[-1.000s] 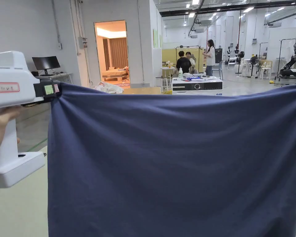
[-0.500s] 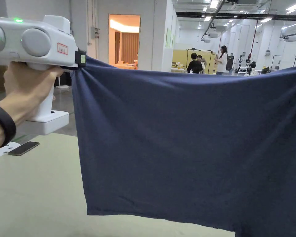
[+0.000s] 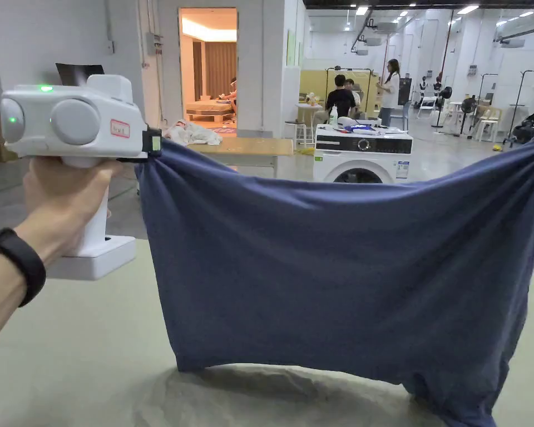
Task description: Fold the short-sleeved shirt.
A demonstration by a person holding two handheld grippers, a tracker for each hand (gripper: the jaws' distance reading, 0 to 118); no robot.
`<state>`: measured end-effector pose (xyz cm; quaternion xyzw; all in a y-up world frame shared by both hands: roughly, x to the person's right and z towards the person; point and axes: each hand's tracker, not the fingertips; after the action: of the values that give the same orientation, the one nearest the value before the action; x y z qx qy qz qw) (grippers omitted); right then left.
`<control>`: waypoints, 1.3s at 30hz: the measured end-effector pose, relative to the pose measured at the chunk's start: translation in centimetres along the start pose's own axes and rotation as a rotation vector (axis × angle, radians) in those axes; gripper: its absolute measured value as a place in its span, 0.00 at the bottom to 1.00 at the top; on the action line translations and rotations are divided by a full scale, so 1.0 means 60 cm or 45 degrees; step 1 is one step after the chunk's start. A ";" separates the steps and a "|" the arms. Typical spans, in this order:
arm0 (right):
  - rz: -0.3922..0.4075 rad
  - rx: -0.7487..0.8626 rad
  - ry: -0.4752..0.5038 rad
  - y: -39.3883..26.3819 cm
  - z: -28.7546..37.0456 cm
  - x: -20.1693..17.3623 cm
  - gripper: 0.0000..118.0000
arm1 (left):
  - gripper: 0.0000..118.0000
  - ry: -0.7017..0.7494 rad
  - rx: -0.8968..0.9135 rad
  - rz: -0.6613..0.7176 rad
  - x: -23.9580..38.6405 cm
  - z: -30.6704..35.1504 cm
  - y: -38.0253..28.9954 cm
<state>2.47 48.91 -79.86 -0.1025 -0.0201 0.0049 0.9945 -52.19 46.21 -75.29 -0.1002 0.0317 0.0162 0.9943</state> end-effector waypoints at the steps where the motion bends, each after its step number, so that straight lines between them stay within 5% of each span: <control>1: -0.022 -0.025 0.028 -0.022 0.000 0.005 0.00 | 0.00 -0.011 -0.008 0.013 0.001 0.003 -0.021; 7: 0.046 -0.040 0.117 -0.099 0.069 0.023 0.00 | 0.00 -0.086 -0.042 -0.046 0.014 0.090 -0.103; 13: 0.000 -0.016 0.212 -0.195 0.228 0.050 0.00 | 0.00 -0.168 -0.016 -0.035 0.004 0.256 -0.224; 19: -0.225 -0.043 0.154 -0.374 0.396 0.097 0.00 | 0.00 -0.111 0.004 0.125 -0.020 0.421 -0.376; 24: -0.299 -0.132 0.004 -0.537 0.515 0.116 0.00 | 0.00 -0.042 -0.017 0.204 -0.027 0.527 -0.507; 28: -0.396 -0.308 0.016 -0.636 0.577 0.122 0.00 | 0.00 0.010 -0.149 0.251 -0.047 0.576 -0.599; 39: -0.344 -0.509 -0.069 -0.758 0.614 0.109 0.00 | 0.02 0.026 -0.387 0.259 -0.051 0.612 -0.699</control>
<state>7.76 12.00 -34.30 -0.2936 -0.0607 -0.1295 0.9452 -51.45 12.40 -30.84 -0.2455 0.0488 0.1203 0.9606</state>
